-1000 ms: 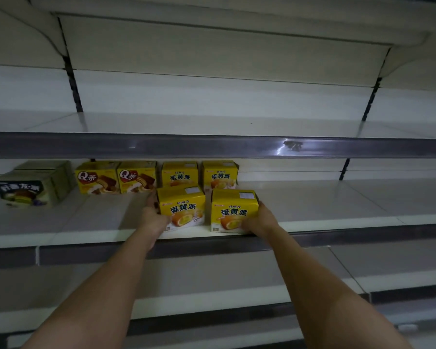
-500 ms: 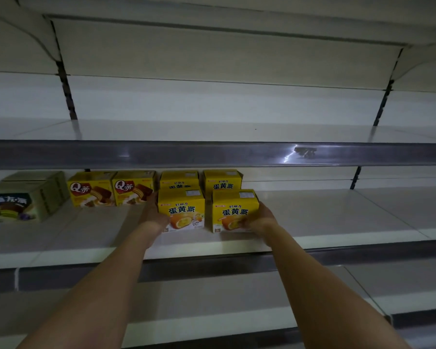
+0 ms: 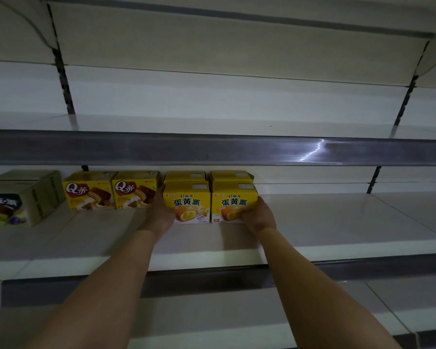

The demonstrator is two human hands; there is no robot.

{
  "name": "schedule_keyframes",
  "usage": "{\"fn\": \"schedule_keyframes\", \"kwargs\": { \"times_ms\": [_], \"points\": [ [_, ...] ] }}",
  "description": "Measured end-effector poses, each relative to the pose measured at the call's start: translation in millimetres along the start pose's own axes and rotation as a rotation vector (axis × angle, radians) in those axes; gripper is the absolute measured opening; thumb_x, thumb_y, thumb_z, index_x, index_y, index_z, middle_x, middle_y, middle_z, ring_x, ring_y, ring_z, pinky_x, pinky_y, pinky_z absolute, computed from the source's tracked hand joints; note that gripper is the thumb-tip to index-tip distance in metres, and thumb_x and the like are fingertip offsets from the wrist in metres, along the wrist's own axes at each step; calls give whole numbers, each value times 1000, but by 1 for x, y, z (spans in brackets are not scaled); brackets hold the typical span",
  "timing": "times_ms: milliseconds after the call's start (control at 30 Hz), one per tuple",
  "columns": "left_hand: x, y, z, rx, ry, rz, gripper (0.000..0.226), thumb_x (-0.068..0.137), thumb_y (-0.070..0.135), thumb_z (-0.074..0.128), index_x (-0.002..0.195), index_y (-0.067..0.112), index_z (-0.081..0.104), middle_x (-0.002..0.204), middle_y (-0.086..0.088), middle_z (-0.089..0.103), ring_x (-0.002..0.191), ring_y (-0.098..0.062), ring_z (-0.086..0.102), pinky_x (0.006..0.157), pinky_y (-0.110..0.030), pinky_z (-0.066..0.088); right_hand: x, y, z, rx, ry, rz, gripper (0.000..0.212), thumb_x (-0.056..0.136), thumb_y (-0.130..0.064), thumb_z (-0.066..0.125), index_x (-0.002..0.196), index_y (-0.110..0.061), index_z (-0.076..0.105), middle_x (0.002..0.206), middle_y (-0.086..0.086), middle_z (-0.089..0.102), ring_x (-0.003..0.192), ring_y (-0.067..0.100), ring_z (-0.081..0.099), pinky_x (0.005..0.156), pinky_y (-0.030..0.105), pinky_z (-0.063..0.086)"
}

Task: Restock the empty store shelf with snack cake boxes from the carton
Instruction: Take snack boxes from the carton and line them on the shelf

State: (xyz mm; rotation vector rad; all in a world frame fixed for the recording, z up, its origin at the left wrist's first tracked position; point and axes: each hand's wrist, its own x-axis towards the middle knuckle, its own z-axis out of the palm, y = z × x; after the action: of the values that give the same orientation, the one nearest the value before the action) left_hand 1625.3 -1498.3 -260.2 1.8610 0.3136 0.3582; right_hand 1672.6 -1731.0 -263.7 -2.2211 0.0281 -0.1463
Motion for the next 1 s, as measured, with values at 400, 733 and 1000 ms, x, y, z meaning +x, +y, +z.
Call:
{"fn": "schedule_keyframes", "kwargs": {
  "times_ms": [400,733,1000],
  "points": [
    [-46,24,21,151,428,55,66,82,12,72,134,-3,34,136,-22,45,117,-40,52,87,-42,45,-40,-26,5,89,285,-10,52,90,-17,62,133,-3,36,133,18,41,110,37,54,74,32,37],
    [-51,32,29,132,292,-96,24,90,14,58,109,-2,56,115,-22,59,101,-37,58,77,-34,43,-59,-44,-11,340,73,171,42,87,-15,59,126,-7,44,125,14,52,112,32,54,96,42,46],
    [-66,58,25,382,42,-166,44,100,28,42,139,7,44,147,-13,40,132,-30,40,107,-38,34,-69,-46,-49,-103,-99,56,50,95,-31,52,141,-17,39,140,9,47,123,28,51,96,35,42]
  ]
}}
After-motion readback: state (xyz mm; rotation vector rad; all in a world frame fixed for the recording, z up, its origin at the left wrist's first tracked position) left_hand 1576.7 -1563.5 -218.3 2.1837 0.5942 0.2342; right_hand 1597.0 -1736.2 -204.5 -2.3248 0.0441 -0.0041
